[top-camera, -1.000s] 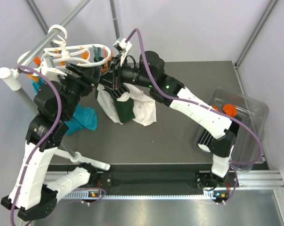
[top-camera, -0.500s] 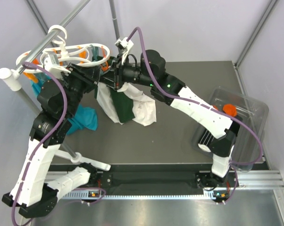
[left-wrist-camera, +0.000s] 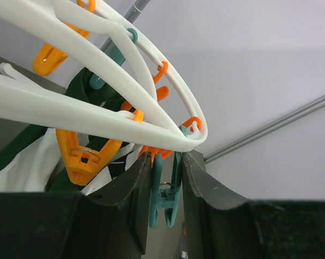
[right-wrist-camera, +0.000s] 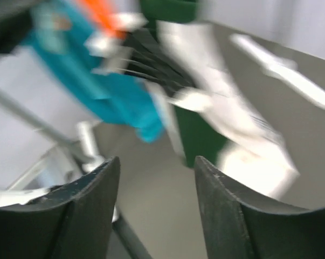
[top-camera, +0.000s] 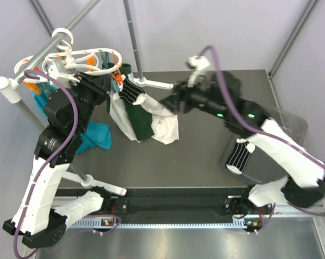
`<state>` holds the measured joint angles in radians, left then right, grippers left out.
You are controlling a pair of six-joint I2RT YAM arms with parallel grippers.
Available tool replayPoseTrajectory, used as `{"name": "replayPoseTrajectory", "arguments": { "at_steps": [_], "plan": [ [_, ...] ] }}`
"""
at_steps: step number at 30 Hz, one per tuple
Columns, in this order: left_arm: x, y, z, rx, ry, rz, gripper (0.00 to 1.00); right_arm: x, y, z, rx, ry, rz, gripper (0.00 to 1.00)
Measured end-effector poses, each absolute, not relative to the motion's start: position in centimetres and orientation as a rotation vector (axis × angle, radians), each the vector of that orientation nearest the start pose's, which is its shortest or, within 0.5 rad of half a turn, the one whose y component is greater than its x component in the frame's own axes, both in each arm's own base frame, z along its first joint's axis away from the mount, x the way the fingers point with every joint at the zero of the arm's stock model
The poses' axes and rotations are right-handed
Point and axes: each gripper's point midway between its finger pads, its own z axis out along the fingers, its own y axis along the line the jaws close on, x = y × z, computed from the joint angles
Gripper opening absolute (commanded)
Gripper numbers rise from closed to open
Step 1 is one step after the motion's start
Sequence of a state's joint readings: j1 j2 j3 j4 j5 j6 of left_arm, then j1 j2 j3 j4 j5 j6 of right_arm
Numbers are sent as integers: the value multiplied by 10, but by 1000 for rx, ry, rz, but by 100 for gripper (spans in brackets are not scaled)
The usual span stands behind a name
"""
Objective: Clip the socks to the hanger
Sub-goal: Open the clamp at the hanger, then pick up the sock from the bin.
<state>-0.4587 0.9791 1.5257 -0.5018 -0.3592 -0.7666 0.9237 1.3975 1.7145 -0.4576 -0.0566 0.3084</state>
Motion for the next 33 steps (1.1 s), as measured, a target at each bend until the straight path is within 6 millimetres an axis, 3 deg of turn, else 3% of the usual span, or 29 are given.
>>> {"name": "replayPoseTrajectory", "arguments": {
  "at_steps": [1, 2, 4, 6, 7, 9, 12, 15, 18, 22, 25, 33],
  "plan": [
    [284, -101, 493, -528, 1477, -696, 0, 240, 314, 429, -519, 1745, 866, 54],
    [284, -100, 493, -531, 1476, -691, 0, 247, 297, 428, -478, 1759, 825, 53],
    [284, -99, 493, -536, 1473, -686, 0, 256, 237, 420, -338, 1784, 699, 49],
    [283, -98, 493, -537, 1473, -685, 0, 262, 178, 392, -179, 1847, 539, 42],
    [283, -98, 493, -537, 1473, -686, 0, 261, 158, 378, -120, 1876, 481, 32],
    [282, -98, 493, -536, 1473, -688, 0, 259, 121, 335, -10, 1954, 363, 26],
    [282, -99, 493, -530, 1476, -694, 0, 256, 73, 252, 160, 2123, 191, 25],
    [282, -101, 493, -523, 1479, -703, 0, 247, 29, 175, 336, 2291, 35, 33],
    [281, -103, 493, -519, 1481, -715, 0, 234, -5, 124, 514, 2395, -56, 40],
    [279, -104, 492, -517, 1480, -726, 0, 235, -25, 90, 697, 2446, -47, 40],
    [277, -103, 490, -520, 1476, -731, 0, 246, -20, 74, 740, 2466, 8, 41],
    [276, -105, 491, -517, 1472, -748, 0, 265, -11, 60, 762, 2443, -52, 53]
  ]
}}
